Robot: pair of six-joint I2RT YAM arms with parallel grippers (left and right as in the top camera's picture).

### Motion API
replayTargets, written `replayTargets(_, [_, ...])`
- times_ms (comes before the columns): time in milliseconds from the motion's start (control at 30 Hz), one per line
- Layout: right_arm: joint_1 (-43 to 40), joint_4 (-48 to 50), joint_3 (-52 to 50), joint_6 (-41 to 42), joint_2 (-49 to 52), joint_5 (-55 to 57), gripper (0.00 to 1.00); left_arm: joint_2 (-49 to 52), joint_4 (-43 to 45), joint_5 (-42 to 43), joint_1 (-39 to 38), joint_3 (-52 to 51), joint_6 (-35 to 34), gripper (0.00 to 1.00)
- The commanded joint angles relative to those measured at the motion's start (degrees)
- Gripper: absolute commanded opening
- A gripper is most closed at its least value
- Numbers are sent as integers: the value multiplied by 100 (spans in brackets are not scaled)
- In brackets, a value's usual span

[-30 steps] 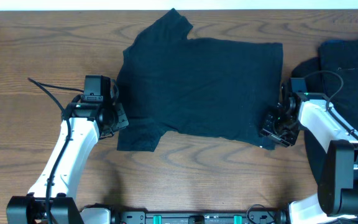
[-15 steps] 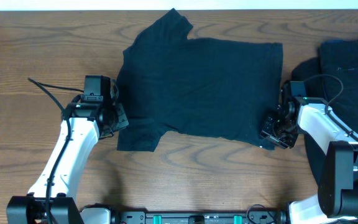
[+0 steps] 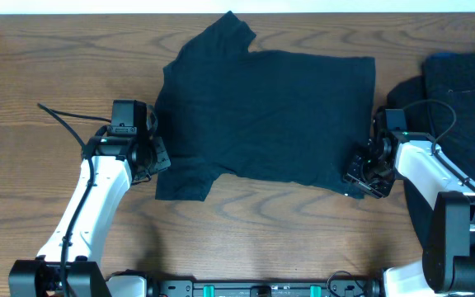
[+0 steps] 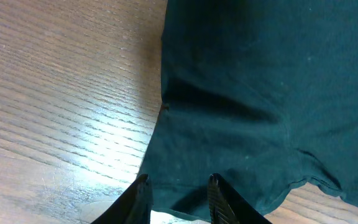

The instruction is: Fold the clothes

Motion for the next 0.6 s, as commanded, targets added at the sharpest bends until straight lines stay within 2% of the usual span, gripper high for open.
replayTargets(0, [-33,-20,-55,-116,114,55,50,37,-37,-68,-13,-39,-35,32])
replayTargets(233, [-37,-828,662,-229,114,63,53,37,-39,-68,-13,-39,-35,32])
replayTargets(567, [-37,-984,605,-70,116,197,54,37,-37,-68,-13,-39,-33,32])
